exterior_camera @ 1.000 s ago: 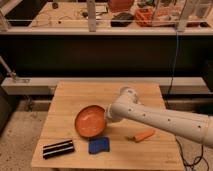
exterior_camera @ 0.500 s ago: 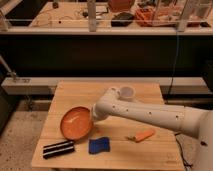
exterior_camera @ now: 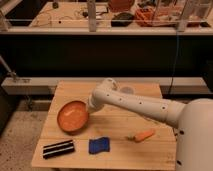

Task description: Drag the ceramic bowl in a circle

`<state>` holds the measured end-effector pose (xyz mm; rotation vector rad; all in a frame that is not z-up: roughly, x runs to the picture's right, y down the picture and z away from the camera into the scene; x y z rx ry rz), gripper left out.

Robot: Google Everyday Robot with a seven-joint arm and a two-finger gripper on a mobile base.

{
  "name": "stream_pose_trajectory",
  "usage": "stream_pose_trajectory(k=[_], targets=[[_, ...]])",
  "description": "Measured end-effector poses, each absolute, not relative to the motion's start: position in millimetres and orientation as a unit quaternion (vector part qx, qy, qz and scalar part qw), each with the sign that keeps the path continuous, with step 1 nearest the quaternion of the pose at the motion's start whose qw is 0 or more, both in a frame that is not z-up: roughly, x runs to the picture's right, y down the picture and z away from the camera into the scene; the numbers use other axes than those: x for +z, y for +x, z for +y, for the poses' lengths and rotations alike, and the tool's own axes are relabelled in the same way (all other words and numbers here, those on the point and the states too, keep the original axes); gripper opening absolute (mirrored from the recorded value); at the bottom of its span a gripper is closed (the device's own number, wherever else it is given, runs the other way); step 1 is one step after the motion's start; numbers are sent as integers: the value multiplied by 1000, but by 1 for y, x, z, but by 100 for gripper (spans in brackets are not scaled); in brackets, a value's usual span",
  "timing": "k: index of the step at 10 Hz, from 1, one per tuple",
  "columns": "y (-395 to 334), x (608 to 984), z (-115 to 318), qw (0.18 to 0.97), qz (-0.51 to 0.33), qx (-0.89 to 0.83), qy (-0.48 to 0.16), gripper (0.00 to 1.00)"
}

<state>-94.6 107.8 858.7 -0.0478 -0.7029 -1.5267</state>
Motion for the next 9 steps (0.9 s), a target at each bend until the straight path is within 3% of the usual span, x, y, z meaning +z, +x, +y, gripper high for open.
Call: stream_pose_trajectory(k=[4, 9], targets=[[-70, 899, 67, 692, -299, -657, -31, 1], [25, 905, 64, 753, -257, -602, -67, 1]])
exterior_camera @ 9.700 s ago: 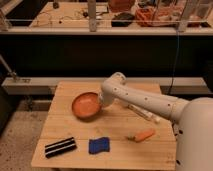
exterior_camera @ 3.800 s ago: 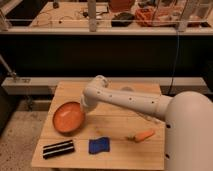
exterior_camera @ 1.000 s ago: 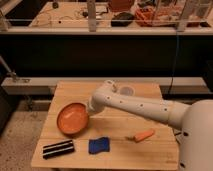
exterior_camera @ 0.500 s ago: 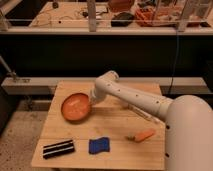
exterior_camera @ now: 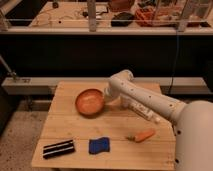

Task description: Drag the ceramic bowl in a circle

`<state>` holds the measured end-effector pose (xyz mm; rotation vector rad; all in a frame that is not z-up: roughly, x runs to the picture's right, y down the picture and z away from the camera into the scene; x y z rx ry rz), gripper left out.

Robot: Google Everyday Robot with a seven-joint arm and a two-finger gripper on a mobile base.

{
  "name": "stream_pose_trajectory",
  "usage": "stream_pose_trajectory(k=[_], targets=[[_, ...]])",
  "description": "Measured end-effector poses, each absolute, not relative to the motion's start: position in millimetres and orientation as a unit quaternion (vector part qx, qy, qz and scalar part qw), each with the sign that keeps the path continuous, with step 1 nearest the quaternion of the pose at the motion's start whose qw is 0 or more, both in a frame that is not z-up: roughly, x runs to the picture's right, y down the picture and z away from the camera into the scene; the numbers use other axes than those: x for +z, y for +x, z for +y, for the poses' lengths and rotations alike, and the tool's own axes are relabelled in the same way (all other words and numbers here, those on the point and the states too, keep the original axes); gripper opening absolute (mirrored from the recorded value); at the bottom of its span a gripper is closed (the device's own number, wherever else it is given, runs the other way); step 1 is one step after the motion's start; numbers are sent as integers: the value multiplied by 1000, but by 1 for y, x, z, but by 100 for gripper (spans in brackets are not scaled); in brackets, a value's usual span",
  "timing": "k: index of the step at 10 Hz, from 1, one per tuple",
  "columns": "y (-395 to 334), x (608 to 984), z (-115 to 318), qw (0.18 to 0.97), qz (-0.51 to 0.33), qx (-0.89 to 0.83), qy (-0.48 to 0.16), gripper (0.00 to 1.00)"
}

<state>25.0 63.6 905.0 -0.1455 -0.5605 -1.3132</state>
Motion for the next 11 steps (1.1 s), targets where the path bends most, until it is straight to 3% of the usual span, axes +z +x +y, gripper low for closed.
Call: stream_pose_trajectory(k=[4, 11], targets=[[64, 877, 98, 779, -239, -574, -82, 1], [10, 801, 167, 748, -246, -612, -73, 1]])
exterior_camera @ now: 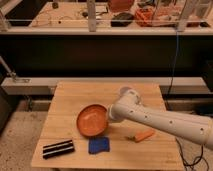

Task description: Drag the ceramic bowl in a circle

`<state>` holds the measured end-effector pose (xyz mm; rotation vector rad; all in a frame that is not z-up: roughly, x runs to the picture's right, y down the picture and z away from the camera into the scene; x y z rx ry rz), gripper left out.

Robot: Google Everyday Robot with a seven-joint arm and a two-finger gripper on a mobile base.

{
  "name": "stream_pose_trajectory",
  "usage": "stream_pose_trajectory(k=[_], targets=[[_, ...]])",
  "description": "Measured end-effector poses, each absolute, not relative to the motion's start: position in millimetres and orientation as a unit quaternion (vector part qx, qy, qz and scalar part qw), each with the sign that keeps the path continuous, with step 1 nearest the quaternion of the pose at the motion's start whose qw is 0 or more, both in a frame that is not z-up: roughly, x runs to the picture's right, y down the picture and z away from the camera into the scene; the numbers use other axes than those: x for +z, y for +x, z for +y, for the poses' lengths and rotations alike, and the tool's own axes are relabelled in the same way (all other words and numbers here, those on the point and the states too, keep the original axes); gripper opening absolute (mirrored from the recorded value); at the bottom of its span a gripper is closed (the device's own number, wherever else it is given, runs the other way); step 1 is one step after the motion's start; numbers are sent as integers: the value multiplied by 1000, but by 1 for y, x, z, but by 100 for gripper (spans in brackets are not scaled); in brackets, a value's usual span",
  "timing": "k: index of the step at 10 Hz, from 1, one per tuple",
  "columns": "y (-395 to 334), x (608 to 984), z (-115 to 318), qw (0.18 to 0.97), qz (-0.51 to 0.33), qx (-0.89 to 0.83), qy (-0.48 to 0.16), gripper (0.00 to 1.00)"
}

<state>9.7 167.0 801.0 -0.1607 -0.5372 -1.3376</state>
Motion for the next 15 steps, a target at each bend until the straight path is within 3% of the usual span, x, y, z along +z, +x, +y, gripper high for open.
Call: stream_pose_trajectory(k=[7, 15], targets=[[-108, 830, 143, 656, -303, -690, -35, 1], [-85, 917, 71, 690, -292, -660, -47, 1]])
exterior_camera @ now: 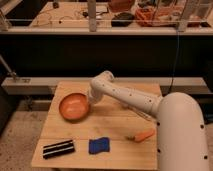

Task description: Drag the ceramic bowl in a circle

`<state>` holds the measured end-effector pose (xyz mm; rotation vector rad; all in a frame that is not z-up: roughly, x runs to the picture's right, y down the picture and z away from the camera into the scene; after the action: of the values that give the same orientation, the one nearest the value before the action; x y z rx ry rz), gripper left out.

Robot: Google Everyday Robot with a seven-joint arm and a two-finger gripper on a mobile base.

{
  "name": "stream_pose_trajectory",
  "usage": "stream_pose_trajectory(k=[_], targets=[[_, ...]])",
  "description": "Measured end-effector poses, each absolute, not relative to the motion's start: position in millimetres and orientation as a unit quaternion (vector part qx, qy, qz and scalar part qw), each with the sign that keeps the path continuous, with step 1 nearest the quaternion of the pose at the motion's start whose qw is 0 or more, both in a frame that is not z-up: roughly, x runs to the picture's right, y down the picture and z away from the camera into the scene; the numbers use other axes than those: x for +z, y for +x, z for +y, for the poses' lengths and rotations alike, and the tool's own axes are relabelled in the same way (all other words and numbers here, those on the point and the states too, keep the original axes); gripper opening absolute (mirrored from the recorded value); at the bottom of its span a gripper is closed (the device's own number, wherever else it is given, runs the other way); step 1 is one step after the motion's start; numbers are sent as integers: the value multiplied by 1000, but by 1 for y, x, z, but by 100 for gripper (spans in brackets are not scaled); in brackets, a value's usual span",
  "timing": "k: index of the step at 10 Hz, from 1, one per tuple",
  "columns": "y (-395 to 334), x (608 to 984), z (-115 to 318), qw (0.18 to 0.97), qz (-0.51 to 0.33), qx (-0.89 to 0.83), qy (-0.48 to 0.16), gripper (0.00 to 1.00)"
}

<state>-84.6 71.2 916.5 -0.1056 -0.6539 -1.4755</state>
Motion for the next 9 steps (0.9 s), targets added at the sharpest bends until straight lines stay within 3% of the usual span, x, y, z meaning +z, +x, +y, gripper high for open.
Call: stream_pose_trajectory(k=[4, 9], targets=[[-6, 918, 66, 748, -262, -606, -72, 1], [24, 869, 121, 774, -261, -571, -80, 1]])
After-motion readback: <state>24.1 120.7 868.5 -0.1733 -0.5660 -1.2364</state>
